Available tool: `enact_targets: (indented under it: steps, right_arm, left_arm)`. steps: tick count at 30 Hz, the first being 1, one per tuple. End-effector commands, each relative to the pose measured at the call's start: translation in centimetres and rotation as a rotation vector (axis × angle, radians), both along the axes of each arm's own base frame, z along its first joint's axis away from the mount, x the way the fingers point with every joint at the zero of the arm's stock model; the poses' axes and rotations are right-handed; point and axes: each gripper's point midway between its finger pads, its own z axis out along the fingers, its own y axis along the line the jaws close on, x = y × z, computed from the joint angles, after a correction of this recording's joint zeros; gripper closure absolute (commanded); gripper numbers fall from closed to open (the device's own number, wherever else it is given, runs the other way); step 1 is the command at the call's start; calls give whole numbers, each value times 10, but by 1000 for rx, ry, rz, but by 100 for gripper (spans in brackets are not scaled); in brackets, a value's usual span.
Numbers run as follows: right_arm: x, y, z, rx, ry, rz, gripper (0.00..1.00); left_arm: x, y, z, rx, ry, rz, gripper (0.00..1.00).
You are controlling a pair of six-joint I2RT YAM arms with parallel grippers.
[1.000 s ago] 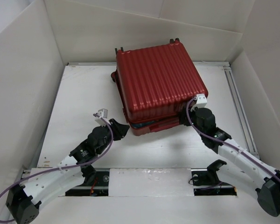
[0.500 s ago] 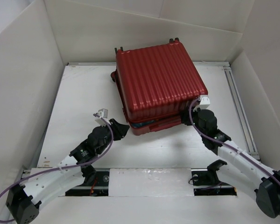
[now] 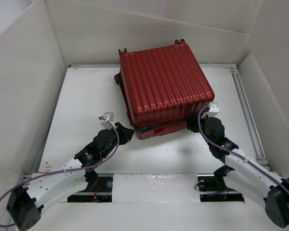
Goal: Pack the luggage
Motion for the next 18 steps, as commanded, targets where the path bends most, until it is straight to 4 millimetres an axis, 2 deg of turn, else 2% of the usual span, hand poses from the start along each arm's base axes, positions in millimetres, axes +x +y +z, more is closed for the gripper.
enact_targets:
  steps: [1,3,4,6,9,10,11,12,13,14,15,18]
  right_arm:
    - [9,5,17,26,-53,-1,53]
    - [11,5,14,13,-50,4,53]
    - [14,6,20,7,-66,7,53]
    - [18,11,18,0,-57,35,56]
    - [23,15,24,6,-82,51,66]
    - [23,17,20,3,-70,60,69]
    - [26,15,23,8,-82,51,78]
    - [24,17,17,7,-70,65,80]
    - [25,20,23,20,-92,74,83]
    - [24,19,18,28,-79,71,86]
    - [25,20,18,29,-82,71,94]
    - [23,22,13,39,-69,81,100]
  left_arm:
    - [6,-2,14,-28,-50,3,78]
    - [5,-4,14,-31,-48,-7,78]
    - [5,-4,14,-31,-48,-7,78]
    - [5,-4,14,-31,-48,-7,78]
    - [5,-4,14,-31,-48,-7,78]
    - [5,-4,14,-31,-48,-7,78]
    - [4,-3,17,-38,-56,-7,78]
    - [6,-2,17,-36,-58,2,78]
    - [4,-1,11,-24,-45,2,78]
    - [4,-1,13,-30,-51,2,78]
    - [5,1,13,-28,-53,10,78]
    - [6,2,13,-26,-55,21,78]
